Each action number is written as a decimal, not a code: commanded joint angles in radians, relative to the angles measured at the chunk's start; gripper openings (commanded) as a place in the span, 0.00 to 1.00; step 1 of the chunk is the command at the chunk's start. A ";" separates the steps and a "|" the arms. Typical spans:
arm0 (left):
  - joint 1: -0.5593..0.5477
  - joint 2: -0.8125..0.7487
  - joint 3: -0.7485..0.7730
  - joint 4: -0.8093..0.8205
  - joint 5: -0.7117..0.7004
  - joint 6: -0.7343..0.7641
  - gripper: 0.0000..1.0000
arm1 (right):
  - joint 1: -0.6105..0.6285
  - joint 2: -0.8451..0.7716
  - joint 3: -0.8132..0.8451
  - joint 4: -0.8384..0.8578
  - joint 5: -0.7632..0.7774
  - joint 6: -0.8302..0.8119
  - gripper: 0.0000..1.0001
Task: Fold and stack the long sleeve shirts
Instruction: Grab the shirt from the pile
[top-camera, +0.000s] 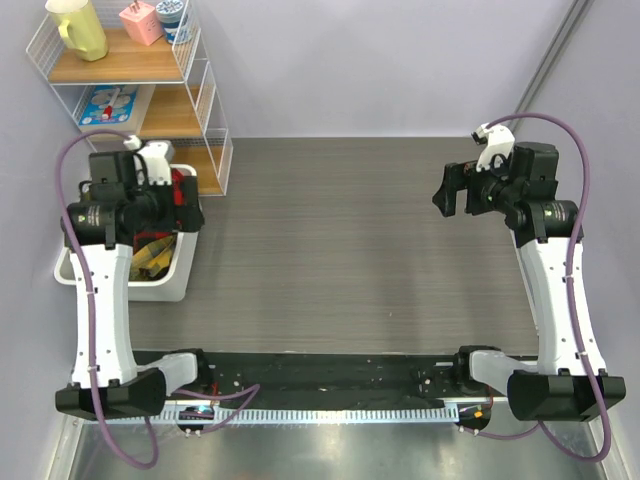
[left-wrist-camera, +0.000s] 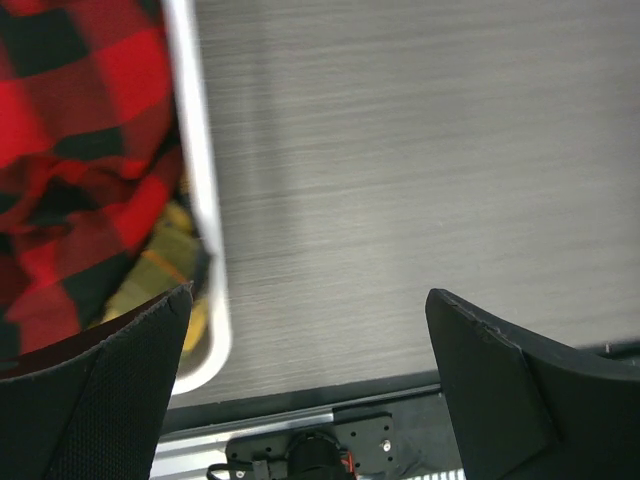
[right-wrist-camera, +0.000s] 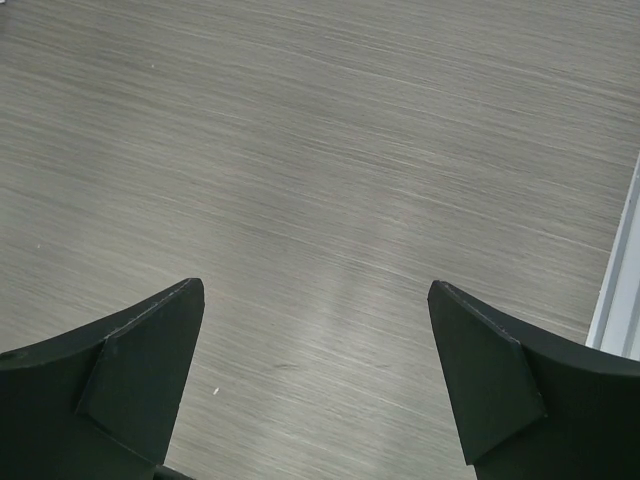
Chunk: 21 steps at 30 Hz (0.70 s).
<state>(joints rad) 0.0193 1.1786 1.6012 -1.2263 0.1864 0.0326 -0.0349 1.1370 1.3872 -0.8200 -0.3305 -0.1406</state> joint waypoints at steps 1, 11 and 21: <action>0.135 -0.033 0.046 0.010 0.025 -0.028 1.00 | -0.002 0.029 0.049 -0.002 -0.050 -0.024 1.00; 0.289 -0.007 0.112 0.013 -0.292 0.024 1.00 | 0.035 0.155 0.142 -0.050 -0.084 -0.082 1.00; 0.476 0.162 0.036 0.158 -0.032 0.187 1.00 | 0.158 0.276 0.280 -0.185 0.008 -0.160 1.00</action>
<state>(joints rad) 0.4553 1.3247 1.6779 -1.1736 -0.0074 0.1394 0.0998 1.3914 1.5997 -0.9436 -0.3653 -0.2569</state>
